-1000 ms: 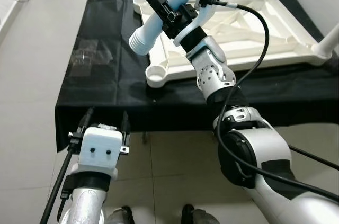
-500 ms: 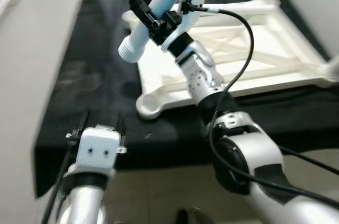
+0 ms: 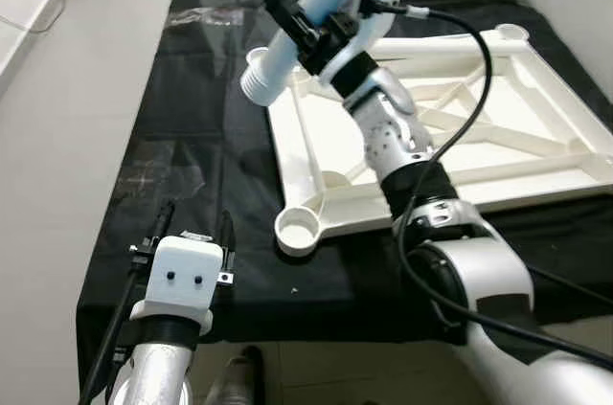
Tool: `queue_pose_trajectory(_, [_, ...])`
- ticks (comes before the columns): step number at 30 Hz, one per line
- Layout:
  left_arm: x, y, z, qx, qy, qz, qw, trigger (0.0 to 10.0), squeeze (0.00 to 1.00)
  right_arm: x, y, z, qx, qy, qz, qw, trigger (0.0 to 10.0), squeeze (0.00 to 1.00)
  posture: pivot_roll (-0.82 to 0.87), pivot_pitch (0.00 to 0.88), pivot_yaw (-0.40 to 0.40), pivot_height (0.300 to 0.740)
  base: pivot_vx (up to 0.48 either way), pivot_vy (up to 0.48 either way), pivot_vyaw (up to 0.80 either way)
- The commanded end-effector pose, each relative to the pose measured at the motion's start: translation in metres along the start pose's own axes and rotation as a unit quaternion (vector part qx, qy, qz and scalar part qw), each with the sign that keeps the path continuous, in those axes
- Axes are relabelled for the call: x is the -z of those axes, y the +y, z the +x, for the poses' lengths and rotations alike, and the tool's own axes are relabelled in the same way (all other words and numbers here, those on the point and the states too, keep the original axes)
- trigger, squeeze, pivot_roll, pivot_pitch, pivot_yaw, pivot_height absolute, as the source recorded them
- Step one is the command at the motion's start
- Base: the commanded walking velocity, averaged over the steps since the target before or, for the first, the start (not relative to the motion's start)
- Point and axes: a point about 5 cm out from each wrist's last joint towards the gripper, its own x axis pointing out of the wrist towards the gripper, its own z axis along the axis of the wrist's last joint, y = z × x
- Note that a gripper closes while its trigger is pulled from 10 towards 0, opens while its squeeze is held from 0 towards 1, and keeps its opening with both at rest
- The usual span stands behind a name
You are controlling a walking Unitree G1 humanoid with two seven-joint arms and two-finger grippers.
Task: Building children table
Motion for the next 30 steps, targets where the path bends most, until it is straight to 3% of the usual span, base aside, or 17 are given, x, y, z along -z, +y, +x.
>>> queue_pose_trajectory(1, [0.004, -0.002, -0.004, 0.006, 0.011, 0.000, 1.000, 10.0, 0.00, 0.002, 0.001, -0.001, -0.035, 0.011, 0.026, 0.999, 10.0, 0.00, 0.16, 0.222, -0.048, 0.740, 0.000, 0.000, 0.00])
queue_pose_trajectory(6, [0.007, -0.003, -0.009, 0.011, 0.021, -0.001, 1.000, 10.0, 0.00, -0.001, -0.008, -0.006, -0.018, 0.007, 0.053, 0.998, 10.0, 0.00, 0.16, 0.225, -0.049, 0.740, 0.000, 0.000, 0.00])
queue_pose_trajectory(10, [0.010, -0.004, -0.013, 0.014, 0.031, -0.001, 0.999, 10.0, 0.00, 0.001, -0.014, -0.009, 0.026, 0.003, 0.044, 0.999, 10.0, 0.00, 0.16, 0.226, -0.048, 0.740, 0.000, 0.000, 0.00])
queue_pose_trajectory(16, [0.011, -0.004, -0.015, 0.016, 0.034, -0.002, 0.999, 10.0, 0.00, 0.005, -0.013, -0.010, 0.027, 0.009, 0.043, 0.999, 10.0, 0.00, 0.16, 0.227, -0.047, 0.740, 0.000, 0.000, 0.00])
queue_pose_trajectory(30, [0.012, -0.005, -0.018, 0.015, 0.036, 0.000, 0.999, 10.0, 0.00, 0.010, -0.010, -0.009, 0.021, 0.013, 0.034, 0.999, 10.0, 0.00, 0.16, 0.223, -0.044, 0.740, 0.000, 0.000, 0.80])
